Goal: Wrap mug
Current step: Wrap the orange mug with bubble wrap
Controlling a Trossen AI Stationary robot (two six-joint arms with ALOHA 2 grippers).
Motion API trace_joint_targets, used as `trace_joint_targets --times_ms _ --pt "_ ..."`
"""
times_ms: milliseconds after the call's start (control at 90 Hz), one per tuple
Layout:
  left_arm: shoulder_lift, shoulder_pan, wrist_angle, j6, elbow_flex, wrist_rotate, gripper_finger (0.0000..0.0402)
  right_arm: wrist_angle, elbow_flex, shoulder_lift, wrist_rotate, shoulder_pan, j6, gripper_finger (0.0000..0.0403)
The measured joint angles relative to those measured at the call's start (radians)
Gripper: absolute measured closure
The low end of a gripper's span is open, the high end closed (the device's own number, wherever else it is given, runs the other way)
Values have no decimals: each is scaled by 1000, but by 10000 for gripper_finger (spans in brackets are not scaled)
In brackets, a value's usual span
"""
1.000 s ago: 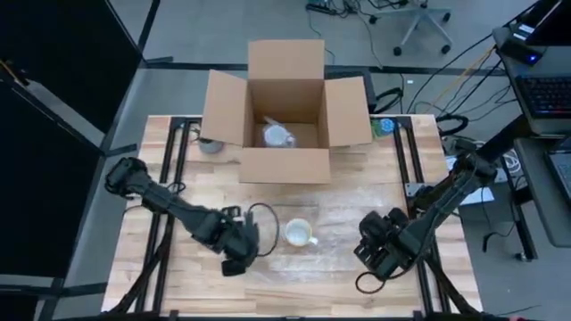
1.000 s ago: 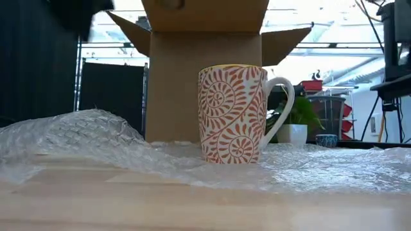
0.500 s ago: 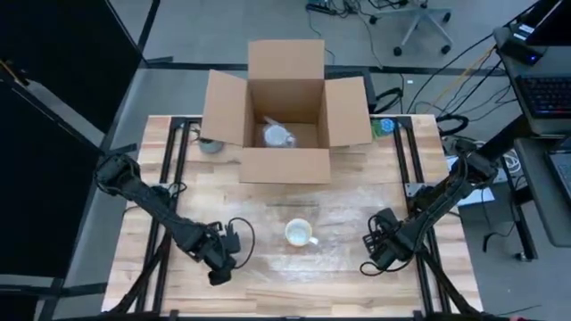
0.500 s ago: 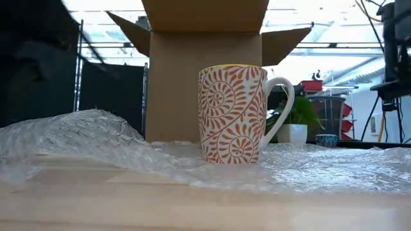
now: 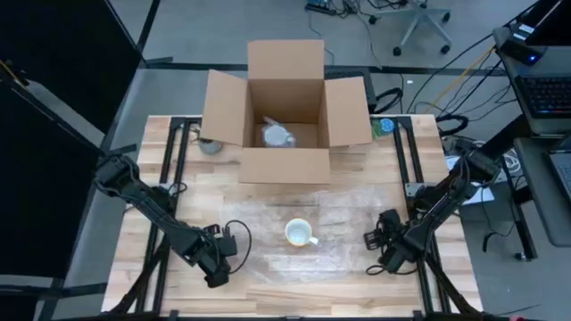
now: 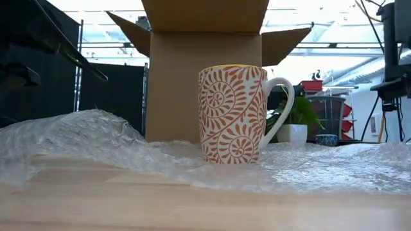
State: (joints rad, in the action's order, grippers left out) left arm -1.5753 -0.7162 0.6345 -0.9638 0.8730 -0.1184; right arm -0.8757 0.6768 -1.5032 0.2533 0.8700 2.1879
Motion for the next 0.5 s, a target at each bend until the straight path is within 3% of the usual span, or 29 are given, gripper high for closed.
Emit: trace_joint_targets --times_ms 156,233,500 --pt "0 0 -2 0 0 -13 259 -7 78 4 2 3 -130 367" --pt "0 0 -1 3 0 -17 259 -6 118 4 57 3 -176 394" --pt "0 3 -1 3 0 -32 259 3 272 4 435 -17 -406 401"
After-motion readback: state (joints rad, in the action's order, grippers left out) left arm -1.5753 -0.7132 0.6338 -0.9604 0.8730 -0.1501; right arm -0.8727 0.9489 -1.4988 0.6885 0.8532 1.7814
